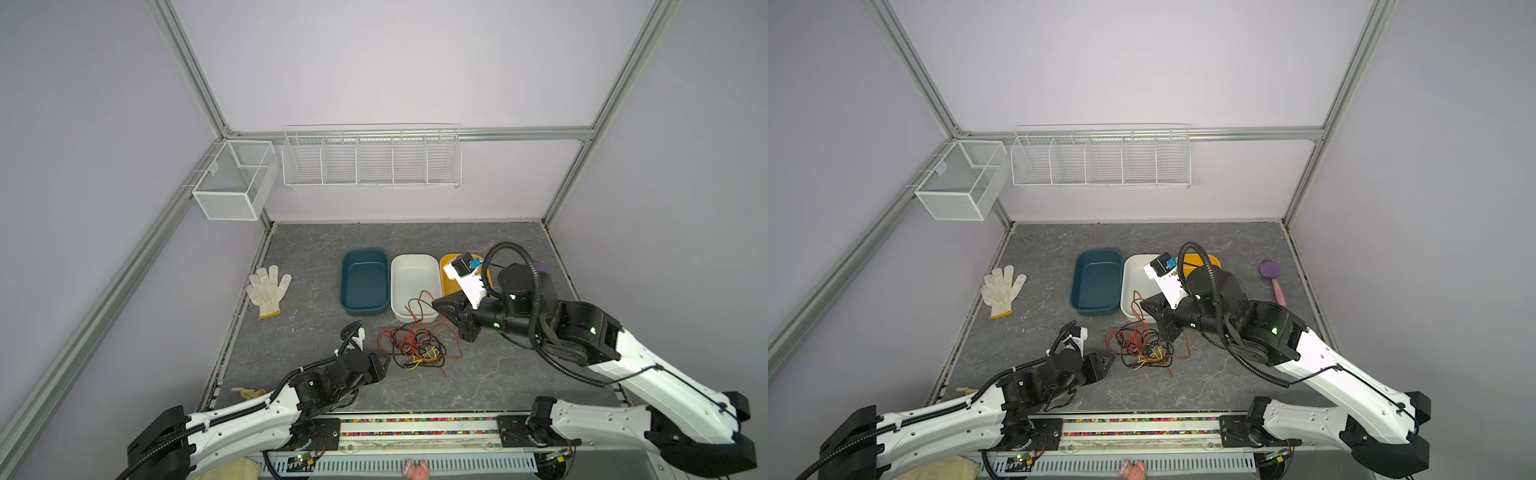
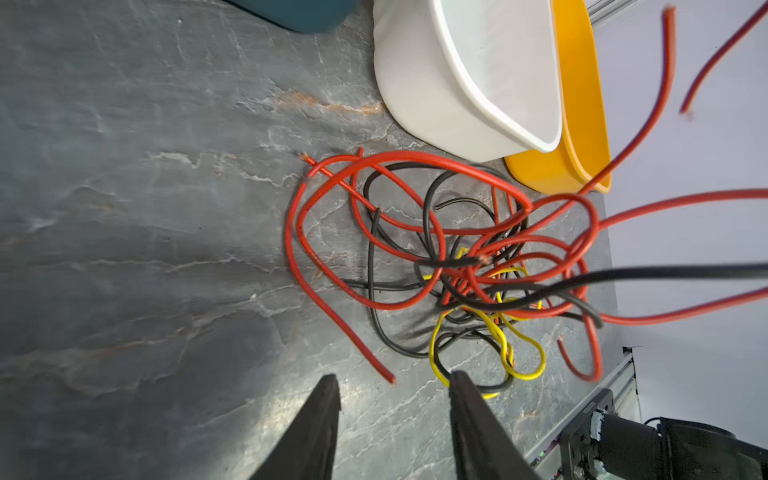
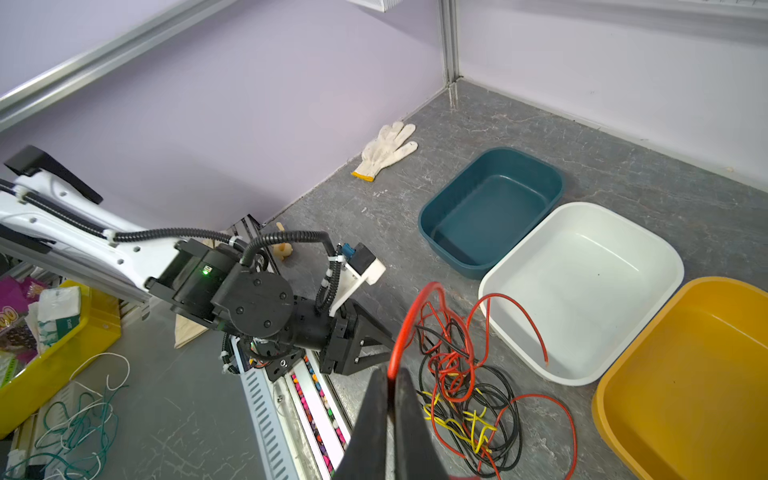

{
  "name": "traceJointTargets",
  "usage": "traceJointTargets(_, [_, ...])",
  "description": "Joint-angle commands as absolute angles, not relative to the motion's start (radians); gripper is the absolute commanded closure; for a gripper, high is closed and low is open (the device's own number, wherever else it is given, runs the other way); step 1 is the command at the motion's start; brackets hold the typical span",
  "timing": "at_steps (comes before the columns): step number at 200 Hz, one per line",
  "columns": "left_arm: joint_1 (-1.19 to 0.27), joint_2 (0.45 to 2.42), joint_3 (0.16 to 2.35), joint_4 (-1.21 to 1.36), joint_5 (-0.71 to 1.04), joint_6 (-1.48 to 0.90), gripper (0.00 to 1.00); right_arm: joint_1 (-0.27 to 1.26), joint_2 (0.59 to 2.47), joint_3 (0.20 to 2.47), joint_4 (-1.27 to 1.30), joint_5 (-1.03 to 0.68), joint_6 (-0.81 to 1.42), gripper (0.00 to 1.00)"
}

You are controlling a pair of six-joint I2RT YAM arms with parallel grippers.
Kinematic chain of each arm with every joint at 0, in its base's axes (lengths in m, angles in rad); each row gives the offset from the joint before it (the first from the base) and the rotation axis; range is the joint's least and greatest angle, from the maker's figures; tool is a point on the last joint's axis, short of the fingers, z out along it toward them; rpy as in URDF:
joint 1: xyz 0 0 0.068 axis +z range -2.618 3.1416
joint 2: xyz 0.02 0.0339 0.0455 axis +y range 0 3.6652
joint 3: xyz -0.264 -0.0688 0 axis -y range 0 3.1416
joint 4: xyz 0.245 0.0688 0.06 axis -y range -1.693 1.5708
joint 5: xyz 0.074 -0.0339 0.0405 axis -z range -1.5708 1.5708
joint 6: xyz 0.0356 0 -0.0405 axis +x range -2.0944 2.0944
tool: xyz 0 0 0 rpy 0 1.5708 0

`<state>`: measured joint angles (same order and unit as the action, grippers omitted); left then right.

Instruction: Untangle the cables

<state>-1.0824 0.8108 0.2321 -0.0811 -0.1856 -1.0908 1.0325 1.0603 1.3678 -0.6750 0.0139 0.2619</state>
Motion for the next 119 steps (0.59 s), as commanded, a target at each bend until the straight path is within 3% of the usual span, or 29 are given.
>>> traceJointTargets(1, [-1.088, 0.820, 0.259, -0.075, -0.191, -1.092, 0.55, 1.039, 1.049, 1.409, -0.682, 0.011, 0.224, 0.93])
traceJointTargets(119, [-1.088, 0.739, 0.274, -0.001, -0.157, -1.006, 0.42, 1.040, 1.014, 1.412, -0.667, -0.064, 0.225, 0.93])
